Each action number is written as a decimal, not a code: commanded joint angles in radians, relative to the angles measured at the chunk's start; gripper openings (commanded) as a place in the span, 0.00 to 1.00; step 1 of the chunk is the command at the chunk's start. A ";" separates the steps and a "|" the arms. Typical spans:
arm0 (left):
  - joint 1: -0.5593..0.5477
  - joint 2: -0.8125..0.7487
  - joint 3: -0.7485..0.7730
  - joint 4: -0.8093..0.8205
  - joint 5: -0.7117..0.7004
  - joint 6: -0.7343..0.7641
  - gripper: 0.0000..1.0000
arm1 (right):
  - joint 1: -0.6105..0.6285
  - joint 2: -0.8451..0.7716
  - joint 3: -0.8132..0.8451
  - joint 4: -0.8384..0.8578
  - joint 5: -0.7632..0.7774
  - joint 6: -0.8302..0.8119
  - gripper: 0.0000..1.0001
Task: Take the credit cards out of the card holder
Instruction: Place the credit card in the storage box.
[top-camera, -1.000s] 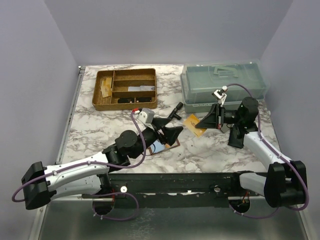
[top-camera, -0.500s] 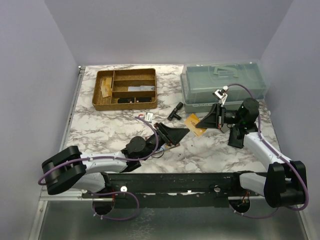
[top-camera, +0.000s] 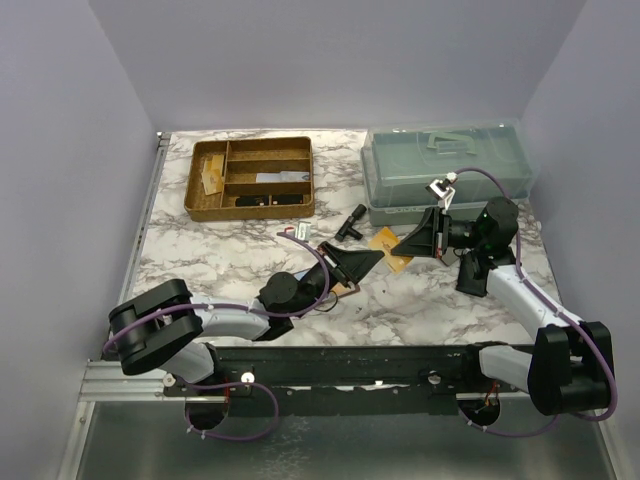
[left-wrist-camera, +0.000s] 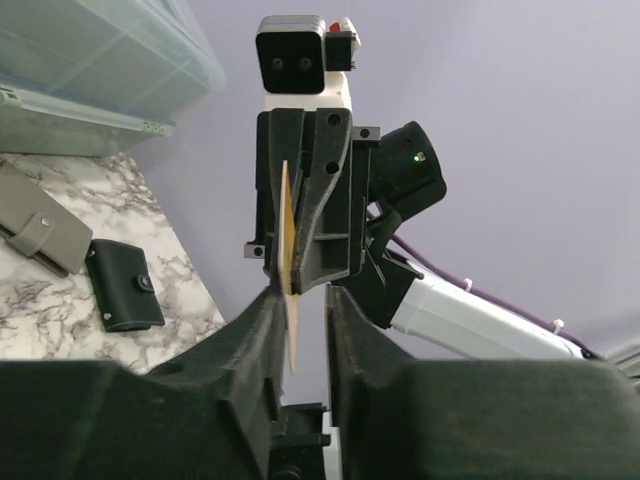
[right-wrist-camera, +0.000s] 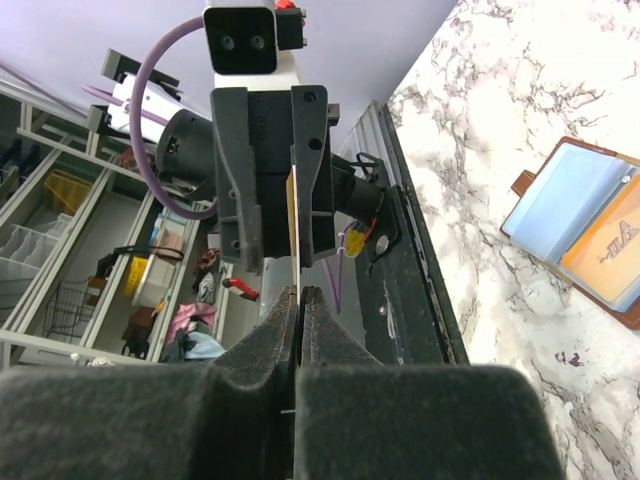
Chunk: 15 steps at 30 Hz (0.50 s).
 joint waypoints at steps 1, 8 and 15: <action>0.003 0.017 0.022 0.082 0.020 0.001 0.17 | -0.005 -0.018 -0.012 0.016 0.018 -0.005 0.00; 0.024 0.007 0.015 0.082 0.058 0.007 0.00 | -0.005 -0.034 -0.007 -0.006 0.004 -0.035 0.14; 0.196 -0.226 0.037 -0.491 0.160 -0.020 0.00 | -0.042 -0.109 0.120 -0.382 0.014 -0.374 0.96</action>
